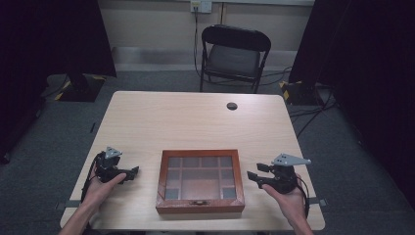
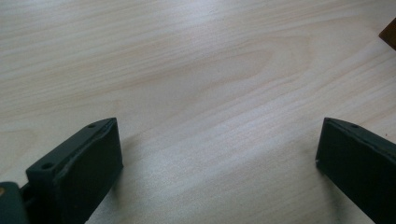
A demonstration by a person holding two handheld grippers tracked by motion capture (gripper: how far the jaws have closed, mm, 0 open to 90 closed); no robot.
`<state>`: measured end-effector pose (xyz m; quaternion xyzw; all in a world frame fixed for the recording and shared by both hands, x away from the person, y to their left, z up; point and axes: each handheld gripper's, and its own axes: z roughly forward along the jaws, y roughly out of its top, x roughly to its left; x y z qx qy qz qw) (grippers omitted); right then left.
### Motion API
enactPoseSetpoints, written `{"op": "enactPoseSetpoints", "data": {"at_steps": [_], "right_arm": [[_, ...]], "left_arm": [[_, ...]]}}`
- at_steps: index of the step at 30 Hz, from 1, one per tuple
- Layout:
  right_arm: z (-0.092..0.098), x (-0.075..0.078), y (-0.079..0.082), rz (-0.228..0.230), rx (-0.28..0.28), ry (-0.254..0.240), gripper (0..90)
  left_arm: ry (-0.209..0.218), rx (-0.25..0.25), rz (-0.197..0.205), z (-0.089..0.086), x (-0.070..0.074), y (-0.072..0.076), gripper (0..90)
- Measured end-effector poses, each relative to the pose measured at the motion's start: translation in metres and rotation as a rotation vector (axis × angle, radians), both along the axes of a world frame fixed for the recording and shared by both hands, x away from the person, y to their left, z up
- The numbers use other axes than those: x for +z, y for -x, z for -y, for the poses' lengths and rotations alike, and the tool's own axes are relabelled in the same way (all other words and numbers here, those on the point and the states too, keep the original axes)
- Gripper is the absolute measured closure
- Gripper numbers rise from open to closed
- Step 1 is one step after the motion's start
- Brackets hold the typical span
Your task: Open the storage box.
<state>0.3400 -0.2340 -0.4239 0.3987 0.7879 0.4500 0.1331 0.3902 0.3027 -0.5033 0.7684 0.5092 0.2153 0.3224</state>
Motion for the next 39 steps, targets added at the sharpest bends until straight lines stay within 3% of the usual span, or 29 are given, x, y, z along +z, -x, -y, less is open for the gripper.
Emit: {"op": "enactPoseSetpoints", "data": {"at_steps": [5,9,10,15,27,30,39], "right_arm": [[-0.020,0.009,0.002,0.025,0.070,-0.007,46.7],[-0.037,0.015,0.000,0.012,0.140,-0.015,47.9],[-0.046,0.018,-0.003,-0.010,0.187,-0.018,45.8],[-0.062,0.021,-0.002,-0.026,0.248,-0.022,49.5],[-0.104,0.002,0.013,-0.078,0.412,-0.013,62.4],[-0.114,-0.002,0.019,-0.088,0.479,-0.016,69.1],[-0.125,-0.007,0.024,-0.094,0.547,0.014,75.6]], "left_arm": [[-0.001,-0.001,0.000,0.000,0.000,0.000,0.0],[-0.001,-0.001,0.001,0.000,0.000,0.000,0.0],[0.000,-0.001,0.000,0.000,0.000,0.000,0.0],[0.001,-0.004,0.000,0.000,0.000,0.000,0.0],[0.009,0.004,-0.002,0.001,0.000,0.001,0.0],[0.012,0.003,-0.003,0.001,0.000,0.001,0.0],[0.011,0.005,-0.012,0.001,0.001,0.002,2.2]]}}
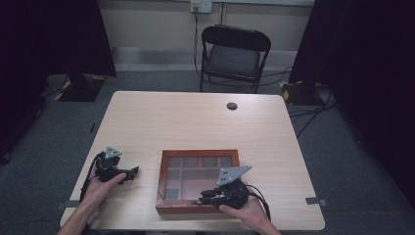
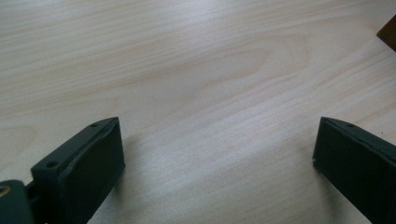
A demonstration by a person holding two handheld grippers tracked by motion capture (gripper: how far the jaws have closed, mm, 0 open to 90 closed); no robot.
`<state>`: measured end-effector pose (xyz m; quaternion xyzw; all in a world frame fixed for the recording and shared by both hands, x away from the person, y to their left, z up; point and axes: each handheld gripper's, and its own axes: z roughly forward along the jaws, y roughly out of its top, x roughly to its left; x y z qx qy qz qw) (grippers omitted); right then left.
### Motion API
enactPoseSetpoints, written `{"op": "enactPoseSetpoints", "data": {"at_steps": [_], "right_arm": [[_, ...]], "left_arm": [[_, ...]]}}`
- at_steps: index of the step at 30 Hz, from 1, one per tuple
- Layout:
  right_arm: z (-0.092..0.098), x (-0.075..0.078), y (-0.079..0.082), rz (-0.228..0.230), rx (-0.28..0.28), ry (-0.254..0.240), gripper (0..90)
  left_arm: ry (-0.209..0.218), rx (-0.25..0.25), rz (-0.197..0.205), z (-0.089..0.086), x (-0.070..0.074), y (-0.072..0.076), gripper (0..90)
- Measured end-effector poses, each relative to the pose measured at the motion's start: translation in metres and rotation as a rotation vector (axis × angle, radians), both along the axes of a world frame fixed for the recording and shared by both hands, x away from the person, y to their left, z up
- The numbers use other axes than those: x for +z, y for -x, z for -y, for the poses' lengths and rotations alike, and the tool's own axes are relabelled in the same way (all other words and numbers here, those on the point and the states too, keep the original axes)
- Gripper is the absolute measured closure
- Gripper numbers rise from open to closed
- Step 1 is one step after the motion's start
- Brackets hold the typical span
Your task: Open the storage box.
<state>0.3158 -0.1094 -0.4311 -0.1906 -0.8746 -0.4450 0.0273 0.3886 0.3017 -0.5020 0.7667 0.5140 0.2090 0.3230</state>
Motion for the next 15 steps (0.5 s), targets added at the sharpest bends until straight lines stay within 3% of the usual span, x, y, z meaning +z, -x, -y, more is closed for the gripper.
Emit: {"op": "enactPoseSetpoints", "data": {"at_steps": [9,13,15], "right_arm": [[0.0003,-0.0101,-0.0005,-0.013,0.010,0.017,78.4],[-0.0012,-0.0097,-0.0010,-0.009,0.028,0.020,79.7],[-0.0017,-0.0092,0.0003,0.003,0.025,0.026,79.9]], "left_arm": [[0.006,-0.004,-0.005,0.0000,0.0018,0.0017,5.1],[0.013,-0.013,-0.001,-0.0019,0.0043,0.0027,15.8],[0.019,-0.018,-0.004,-0.0016,0.0048,0.0032,15.7]]}}
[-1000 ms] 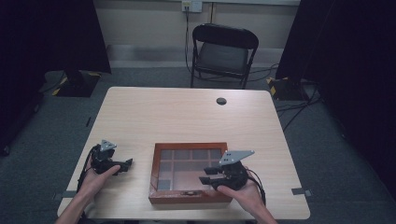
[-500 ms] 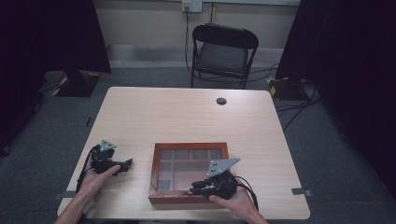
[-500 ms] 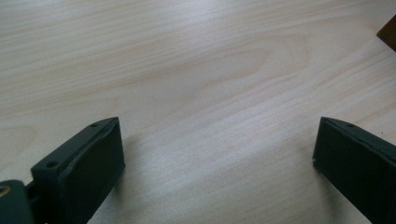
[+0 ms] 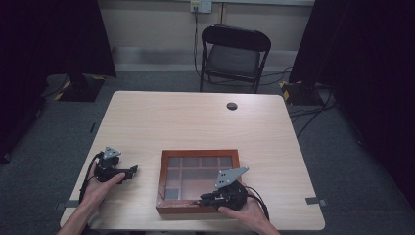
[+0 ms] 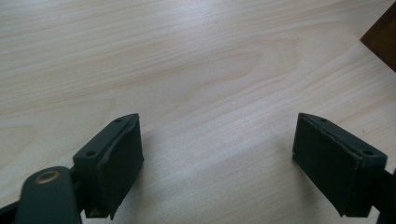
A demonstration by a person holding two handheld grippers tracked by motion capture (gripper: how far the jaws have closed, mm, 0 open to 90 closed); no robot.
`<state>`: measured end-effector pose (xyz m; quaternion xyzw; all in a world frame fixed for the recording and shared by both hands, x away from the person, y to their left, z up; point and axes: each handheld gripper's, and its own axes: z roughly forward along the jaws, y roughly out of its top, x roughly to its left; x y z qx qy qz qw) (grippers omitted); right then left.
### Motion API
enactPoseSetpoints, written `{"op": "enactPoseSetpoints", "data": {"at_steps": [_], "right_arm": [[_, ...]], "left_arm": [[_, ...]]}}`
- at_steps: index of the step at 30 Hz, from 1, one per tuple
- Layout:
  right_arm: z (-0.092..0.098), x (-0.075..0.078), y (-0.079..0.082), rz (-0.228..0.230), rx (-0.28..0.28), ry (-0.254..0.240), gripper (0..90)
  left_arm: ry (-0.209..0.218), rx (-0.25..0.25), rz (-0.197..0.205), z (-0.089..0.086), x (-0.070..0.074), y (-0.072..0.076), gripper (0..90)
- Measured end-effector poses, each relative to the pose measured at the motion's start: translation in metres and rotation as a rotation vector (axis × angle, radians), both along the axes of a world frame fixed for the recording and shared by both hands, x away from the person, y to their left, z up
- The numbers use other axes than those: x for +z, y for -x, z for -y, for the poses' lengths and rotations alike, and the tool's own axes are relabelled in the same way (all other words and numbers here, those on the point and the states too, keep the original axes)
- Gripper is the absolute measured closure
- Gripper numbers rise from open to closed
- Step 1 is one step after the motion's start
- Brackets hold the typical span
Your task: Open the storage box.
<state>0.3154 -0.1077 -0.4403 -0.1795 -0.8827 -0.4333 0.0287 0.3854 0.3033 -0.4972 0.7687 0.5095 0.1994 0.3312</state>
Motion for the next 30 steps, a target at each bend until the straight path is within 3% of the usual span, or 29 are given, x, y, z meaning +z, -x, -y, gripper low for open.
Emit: {"op": "enactPoseSetpoints", "data": {"at_steps": [7,11,21,30], "right_arm": [[0.000,0.002,-0.001,0.014,0.000,0.002,82.0],[0.000,0.002,-0.002,0.012,0.006,0.000,82.1],[0.000,0.011,-0.004,0.008,0.012,-0.035,82.8],[0.001,0.024,-0.007,0.007,0.020,-0.046,83.2]], "left_arm": [[0.019,0.001,-0.003,0.001,0.003,0.001,15.9],[0.041,0.002,0.025,0.001,0.008,0.003,16.2],[0.058,-0.058,0.044,0.009,0.013,0.009,16.3],[0.098,-0.155,0.057,0.024,0.021,0.018,16.3]]}}
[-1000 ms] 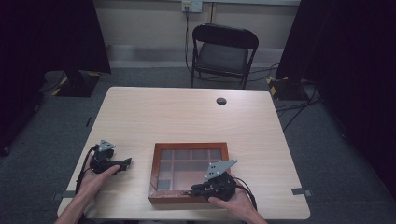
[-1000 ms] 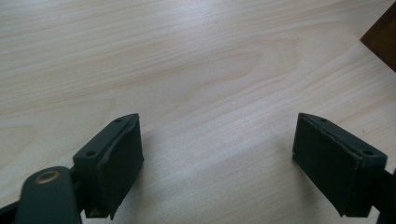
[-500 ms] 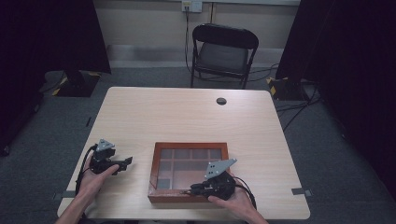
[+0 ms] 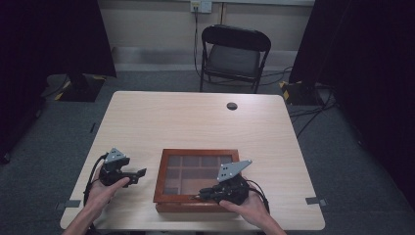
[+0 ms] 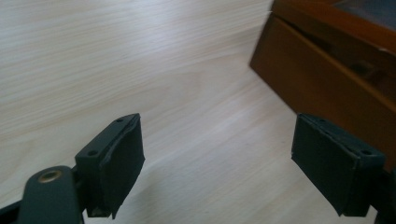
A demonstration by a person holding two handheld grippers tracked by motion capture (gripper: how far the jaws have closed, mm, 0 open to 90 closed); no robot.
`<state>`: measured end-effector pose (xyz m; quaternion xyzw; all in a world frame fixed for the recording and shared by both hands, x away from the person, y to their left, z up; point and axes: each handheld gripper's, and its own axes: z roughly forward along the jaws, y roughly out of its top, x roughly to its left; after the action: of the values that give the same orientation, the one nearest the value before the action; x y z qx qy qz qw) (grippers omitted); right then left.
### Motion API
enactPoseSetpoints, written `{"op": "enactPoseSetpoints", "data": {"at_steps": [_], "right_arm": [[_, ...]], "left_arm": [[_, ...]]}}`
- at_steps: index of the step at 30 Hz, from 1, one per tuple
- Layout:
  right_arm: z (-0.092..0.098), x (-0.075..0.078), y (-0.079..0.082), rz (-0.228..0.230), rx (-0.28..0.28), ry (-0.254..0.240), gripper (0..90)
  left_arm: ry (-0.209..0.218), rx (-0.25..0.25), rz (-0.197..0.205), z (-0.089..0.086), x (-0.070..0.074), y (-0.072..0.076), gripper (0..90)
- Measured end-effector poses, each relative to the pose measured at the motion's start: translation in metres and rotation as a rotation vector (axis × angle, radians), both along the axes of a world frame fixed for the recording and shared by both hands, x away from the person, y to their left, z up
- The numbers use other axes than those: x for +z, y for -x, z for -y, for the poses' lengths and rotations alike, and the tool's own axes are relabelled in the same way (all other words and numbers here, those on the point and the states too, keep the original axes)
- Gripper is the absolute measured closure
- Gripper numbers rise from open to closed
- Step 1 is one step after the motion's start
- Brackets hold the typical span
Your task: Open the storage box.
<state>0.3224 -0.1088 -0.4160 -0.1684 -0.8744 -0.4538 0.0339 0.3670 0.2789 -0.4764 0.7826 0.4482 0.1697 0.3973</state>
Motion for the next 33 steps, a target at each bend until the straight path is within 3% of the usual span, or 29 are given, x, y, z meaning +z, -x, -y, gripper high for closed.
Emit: {"op": "enactPoseSetpoints", "data": {"at_steps": [2,9,10,13,14,16,20,33], "right_arm": [[0.000,0.000,0.000,0.000,0.002,-0.002,83.2],[0.000,0.007,-0.002,-0.001,0.002,0.000,83.3],[0.000,0.010,-0.003,0.005,0.006,0.004,83.4],[-0.001,0.012,-0.003,0.005,0.005,0.006,83.4],[-0.001,0.013,-0.004,0.009,0.009,0.005,83.4],[-0.002,0.016,-0.004,0.010,0.008,0.011,83.5],[-0.002,0.018,-0.004,0.011,0.009,0.013,83.5],[-0.001,0.018,-0.005,0.002,0.000,0.005,83.4]], "left_arm": [[-0.002,-0.044,0.009,0.006,0.001,0.003,16.3],[0.007,-0.109,0.034,0.018,0.005,0.008,16.3],[0.052,-0.123,0.008,0.021,0.005,0.009,16.3],[0.067,-0.134,-0.004,0.024,0.005,0.010,16.3],[0.051,-0.151,0.015,0.027,0.006,0.012,16.3],[0.059,-0.171,0.034,0.030,0.008,0.014,16.3],[0.060,-0.202,0.047,0.035,0.009,0.016,16.1],[0.053,-0.228,0.076,0.036,0.012,0.019,22.6]]}}
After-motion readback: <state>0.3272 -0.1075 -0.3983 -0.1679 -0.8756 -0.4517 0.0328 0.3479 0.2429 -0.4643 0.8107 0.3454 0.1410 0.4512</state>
